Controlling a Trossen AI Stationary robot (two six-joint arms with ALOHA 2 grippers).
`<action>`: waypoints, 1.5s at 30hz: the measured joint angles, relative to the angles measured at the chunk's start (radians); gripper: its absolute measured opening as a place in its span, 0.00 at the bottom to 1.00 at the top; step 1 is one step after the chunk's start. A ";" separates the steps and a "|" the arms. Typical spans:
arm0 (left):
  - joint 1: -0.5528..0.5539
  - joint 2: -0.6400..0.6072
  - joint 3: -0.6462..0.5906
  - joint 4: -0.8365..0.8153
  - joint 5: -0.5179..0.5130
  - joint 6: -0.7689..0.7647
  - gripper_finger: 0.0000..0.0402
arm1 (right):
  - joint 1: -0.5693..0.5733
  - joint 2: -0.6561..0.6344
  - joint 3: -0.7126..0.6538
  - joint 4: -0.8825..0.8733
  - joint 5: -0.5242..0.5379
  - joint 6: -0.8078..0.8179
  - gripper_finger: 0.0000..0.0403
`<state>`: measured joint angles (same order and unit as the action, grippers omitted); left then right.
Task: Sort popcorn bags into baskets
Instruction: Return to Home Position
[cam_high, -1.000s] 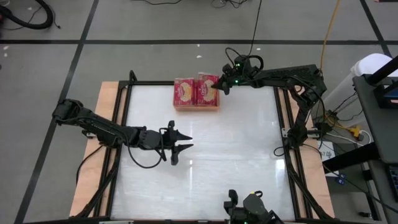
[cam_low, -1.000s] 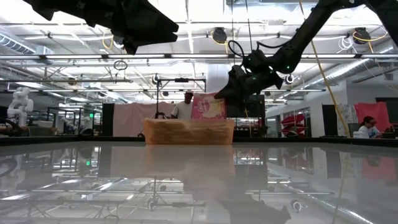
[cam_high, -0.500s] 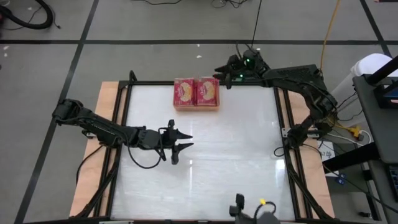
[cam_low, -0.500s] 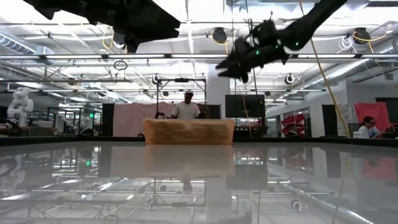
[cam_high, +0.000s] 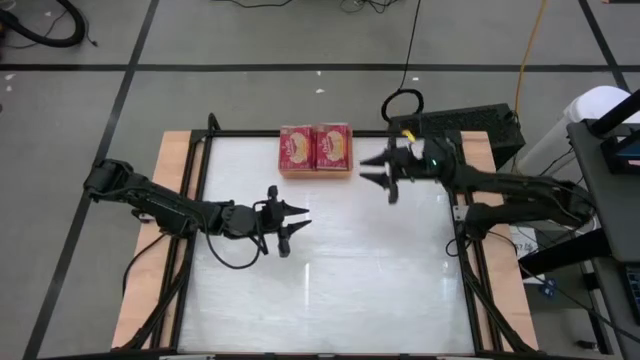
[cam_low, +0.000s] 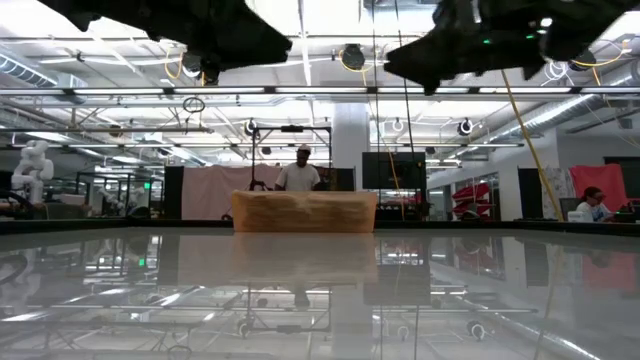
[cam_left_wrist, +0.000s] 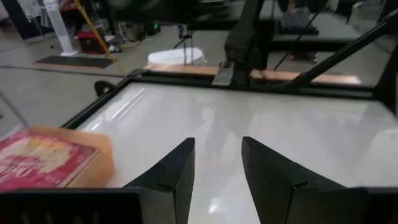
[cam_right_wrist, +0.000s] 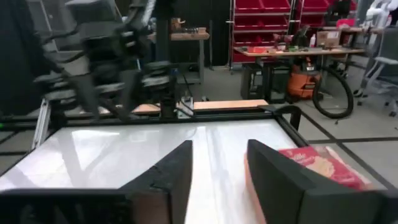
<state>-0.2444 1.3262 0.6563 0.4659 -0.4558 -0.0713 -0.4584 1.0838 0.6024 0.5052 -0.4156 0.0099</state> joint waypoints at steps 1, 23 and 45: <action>0.002 -0.011 0.000 -0.023 -0.001 0.003 0.34 | 0.027 -0.031 -0.031 -0.001 0.031 -0.006 0.35; -0.016 -0.193 -0.141 -0.104 -0.103 -0.035 0.01 | 0.393 -0.307 -0.427 0.035 0.468 -0.033 0.01; -0.017 -0.195 -0.288 0.071 -0.103 -0.042 0.01 | 0.572 -0.536 -0.559 -0.043 0.517 0.051 0.01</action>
<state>-0.2615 1.1313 0.3679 0.5369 -0.5591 -0.1130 0.1137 0.5483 0.0437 0.4626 0.1010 0.0608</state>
